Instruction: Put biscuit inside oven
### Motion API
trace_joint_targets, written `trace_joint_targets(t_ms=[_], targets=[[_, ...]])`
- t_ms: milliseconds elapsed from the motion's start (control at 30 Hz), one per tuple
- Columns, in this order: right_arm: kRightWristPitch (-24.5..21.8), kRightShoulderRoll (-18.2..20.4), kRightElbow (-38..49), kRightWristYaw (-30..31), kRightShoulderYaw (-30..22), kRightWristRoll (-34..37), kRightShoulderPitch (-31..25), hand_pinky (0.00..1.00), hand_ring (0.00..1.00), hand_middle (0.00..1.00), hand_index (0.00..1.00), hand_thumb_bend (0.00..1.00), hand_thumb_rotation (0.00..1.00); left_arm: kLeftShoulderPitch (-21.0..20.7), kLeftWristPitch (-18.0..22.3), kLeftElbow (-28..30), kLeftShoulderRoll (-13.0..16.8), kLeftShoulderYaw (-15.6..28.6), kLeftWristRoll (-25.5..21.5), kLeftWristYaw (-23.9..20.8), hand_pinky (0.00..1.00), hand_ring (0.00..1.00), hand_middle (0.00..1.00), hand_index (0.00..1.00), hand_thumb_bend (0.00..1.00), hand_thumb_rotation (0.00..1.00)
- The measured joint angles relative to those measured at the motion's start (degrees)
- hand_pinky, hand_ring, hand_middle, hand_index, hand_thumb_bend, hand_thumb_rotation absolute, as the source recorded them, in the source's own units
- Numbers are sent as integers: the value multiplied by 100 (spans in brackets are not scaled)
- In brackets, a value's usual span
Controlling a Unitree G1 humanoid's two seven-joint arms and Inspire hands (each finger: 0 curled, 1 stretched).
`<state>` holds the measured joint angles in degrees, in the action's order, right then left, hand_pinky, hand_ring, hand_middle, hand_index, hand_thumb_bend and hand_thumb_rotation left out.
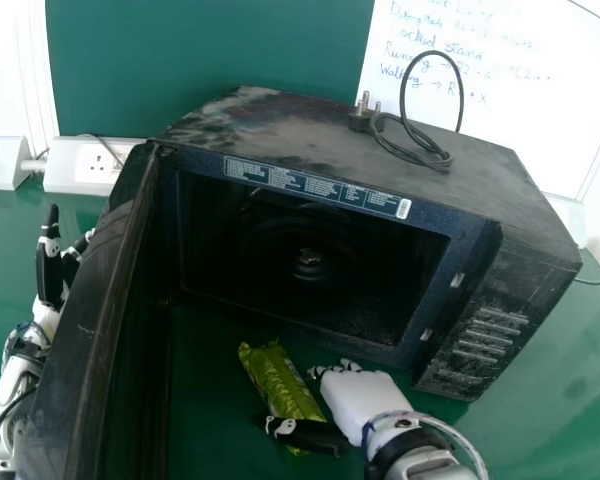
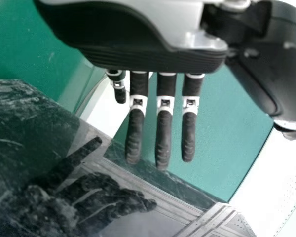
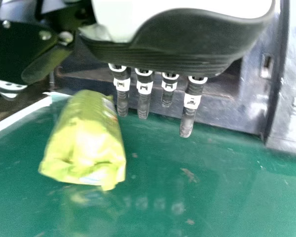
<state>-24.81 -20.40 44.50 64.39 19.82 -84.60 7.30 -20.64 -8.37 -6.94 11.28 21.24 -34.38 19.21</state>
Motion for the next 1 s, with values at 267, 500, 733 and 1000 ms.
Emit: trace_joint_targets(t_ms=[267, 500, 733, 1000], targets=[[320, 515, -389, -61, -241, -314, -146, 81, 93, 96, 94, 93, 62, 1, -78, 73, -2, -3, -4, -85, 24, 32, 41, 49, 52, 8], [522, 761, -560, -420, -413, -492, -310, 81, 93, 97, 94, 91, 62, 1, -77, 66, 6, -2, -12, -56, 24, 33, 41, 49, 52, 8], [662, 1028, -769, -664, -413, -773, -397, 85, 95, 98, 95, 91, 64, 16, -119, 154, 3, -2, -20, -112, 25, 33, 41, 49, 52, 8], [824, 1231, -1034, -945, -306, -1094, -420, 84, 94, 98, 96, 94, 69, 46, -140, 208, -2, -2, -23, -127, 25, 33, 41, 49, 52, 8]])
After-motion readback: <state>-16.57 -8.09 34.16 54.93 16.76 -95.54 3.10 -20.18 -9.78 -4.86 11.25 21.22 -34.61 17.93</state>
